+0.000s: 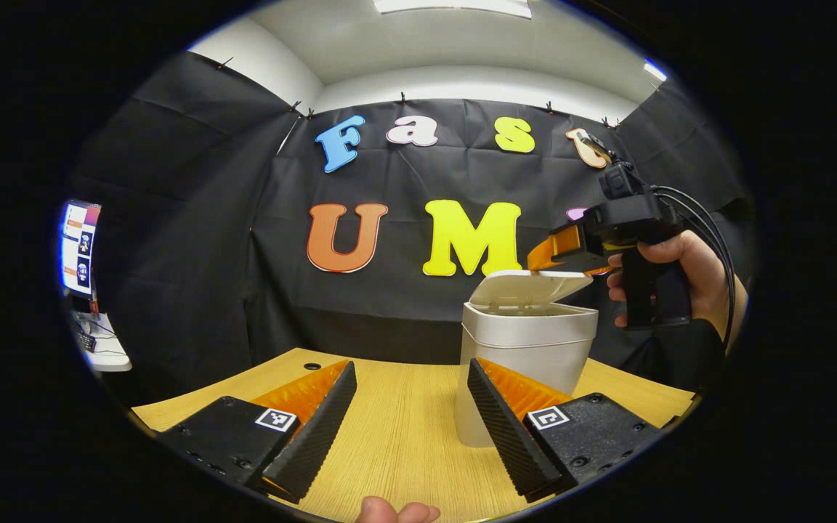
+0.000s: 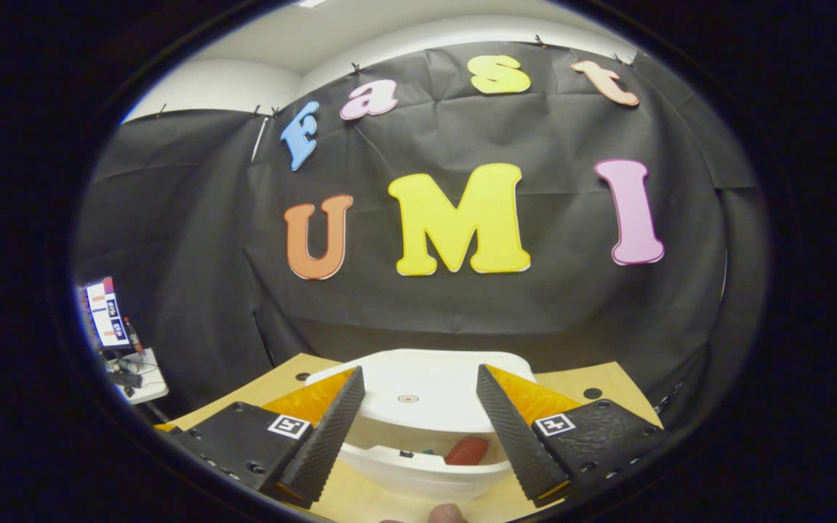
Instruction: Press the lid of the desktop garbage bin to open it, pick up the crumpled paper on the desktop and throw it into the bin, then pick up the pop can on the desktop and drop it into the bin, and finally close the garbage bin lid.
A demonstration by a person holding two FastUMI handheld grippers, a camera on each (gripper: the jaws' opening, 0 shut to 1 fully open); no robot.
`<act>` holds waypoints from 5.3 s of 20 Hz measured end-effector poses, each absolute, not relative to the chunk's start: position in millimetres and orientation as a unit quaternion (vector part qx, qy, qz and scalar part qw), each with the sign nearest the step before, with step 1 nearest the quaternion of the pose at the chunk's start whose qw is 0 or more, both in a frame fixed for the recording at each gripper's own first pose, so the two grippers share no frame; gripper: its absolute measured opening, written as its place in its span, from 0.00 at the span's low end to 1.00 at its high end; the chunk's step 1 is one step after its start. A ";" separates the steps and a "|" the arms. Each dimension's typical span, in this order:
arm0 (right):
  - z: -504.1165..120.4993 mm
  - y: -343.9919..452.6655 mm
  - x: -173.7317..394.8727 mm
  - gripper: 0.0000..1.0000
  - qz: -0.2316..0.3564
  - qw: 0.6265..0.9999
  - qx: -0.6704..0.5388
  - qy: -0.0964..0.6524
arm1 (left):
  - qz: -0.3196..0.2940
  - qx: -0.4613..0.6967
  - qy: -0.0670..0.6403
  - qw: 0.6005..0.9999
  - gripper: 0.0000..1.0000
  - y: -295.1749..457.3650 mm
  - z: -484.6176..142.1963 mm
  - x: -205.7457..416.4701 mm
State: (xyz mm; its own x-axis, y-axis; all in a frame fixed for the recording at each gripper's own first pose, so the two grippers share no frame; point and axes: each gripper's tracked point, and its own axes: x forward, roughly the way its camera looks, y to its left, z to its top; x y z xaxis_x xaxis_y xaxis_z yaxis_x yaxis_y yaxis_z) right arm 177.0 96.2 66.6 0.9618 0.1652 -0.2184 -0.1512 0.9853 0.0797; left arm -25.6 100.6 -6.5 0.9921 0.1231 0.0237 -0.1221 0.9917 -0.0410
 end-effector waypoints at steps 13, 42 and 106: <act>28.4 94.2 176.9 0.97 0.063 0.990 0.039 0.120 | 0.060 -0.016 -0.003 0.998 0.99 94.6 -14.6 -23.8; 52.4 57.3 108.8 0.96 0.051 0.998 0.033 -0.022 | 0.060 0.002 -0.009 0.998 0.99 73.2 -0.2 -16.0; -21.9 -28.4 -15.2 0.95 -0.062 0.996 -0.001 -0.069 | 0.053 0.021 -0.023 0.998 0.99 37.7 -5.2 -29.4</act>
